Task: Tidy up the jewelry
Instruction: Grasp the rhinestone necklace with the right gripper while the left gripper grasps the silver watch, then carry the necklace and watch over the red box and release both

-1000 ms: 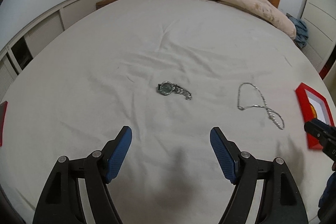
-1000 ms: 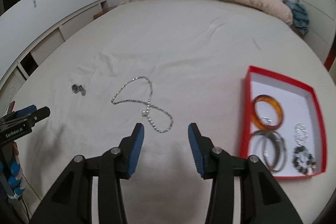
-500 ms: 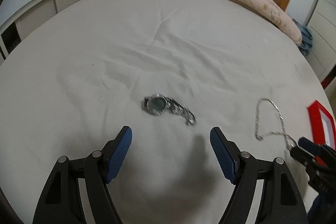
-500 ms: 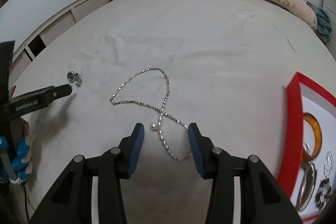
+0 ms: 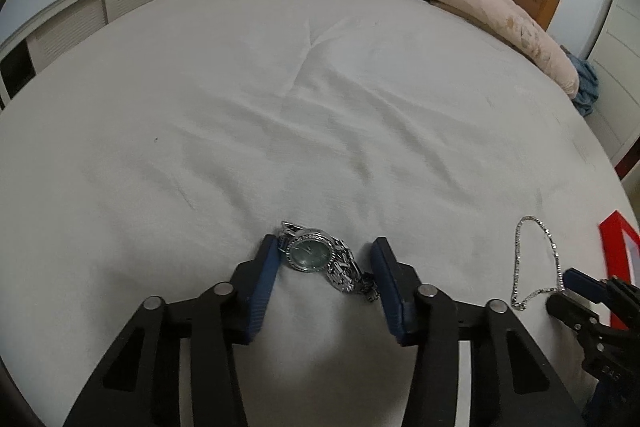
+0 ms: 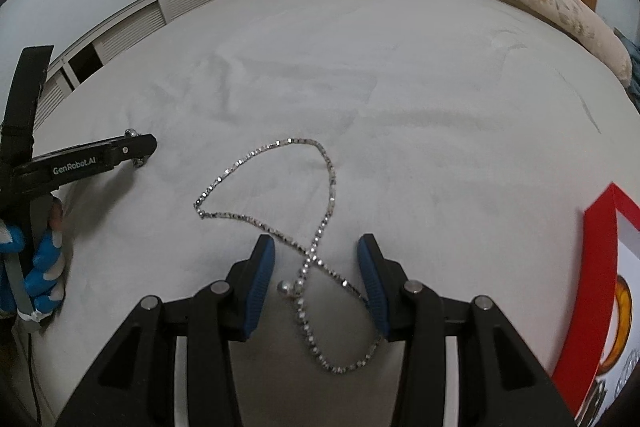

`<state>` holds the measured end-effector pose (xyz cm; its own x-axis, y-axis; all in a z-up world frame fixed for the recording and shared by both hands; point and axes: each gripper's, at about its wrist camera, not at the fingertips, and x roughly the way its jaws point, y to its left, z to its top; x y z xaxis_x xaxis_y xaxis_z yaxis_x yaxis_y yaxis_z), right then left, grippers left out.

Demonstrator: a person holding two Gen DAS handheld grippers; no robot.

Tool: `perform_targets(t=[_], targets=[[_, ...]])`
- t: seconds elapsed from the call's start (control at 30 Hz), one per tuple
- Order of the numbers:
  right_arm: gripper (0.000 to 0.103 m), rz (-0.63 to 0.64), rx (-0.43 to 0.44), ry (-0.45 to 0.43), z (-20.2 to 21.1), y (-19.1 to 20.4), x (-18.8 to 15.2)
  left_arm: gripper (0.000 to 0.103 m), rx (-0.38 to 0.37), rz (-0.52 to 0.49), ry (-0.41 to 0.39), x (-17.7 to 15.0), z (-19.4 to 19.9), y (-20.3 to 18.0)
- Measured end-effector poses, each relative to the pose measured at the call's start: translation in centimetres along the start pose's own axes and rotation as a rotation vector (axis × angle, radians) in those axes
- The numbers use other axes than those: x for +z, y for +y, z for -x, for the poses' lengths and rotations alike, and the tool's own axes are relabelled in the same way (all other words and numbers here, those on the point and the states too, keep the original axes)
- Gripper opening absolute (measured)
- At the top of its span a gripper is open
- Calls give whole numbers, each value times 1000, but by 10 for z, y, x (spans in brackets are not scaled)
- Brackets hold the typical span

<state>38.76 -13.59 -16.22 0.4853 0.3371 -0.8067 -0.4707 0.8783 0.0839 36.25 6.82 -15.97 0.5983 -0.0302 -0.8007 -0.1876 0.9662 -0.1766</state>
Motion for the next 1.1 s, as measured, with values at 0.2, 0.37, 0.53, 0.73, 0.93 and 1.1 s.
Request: perform_targets(t=[0.2,0.37,0.53,0.73,0.93,1.1], targets=[[41,20,17,-1,-1,-2,-2,30,-20,-29,3,-5,5,-4],[20,27,20,-5,1,-2,-7,29,-19,-55,-2,-9,10,-9],[7,19,34,-2,3,-1,-6,29,-18,-32,-10,-9,15,-5],[7,-46,47,-46,24,-1,-5,29,-16,-36,-18,-7,30,-7],[7,-91,38,-130,72,-3,5,29,-25,-52,-49,-3,56,-18],[7,-115,5,-198,121,-11,13,29,-59,-74,-87,5,82,-36]])
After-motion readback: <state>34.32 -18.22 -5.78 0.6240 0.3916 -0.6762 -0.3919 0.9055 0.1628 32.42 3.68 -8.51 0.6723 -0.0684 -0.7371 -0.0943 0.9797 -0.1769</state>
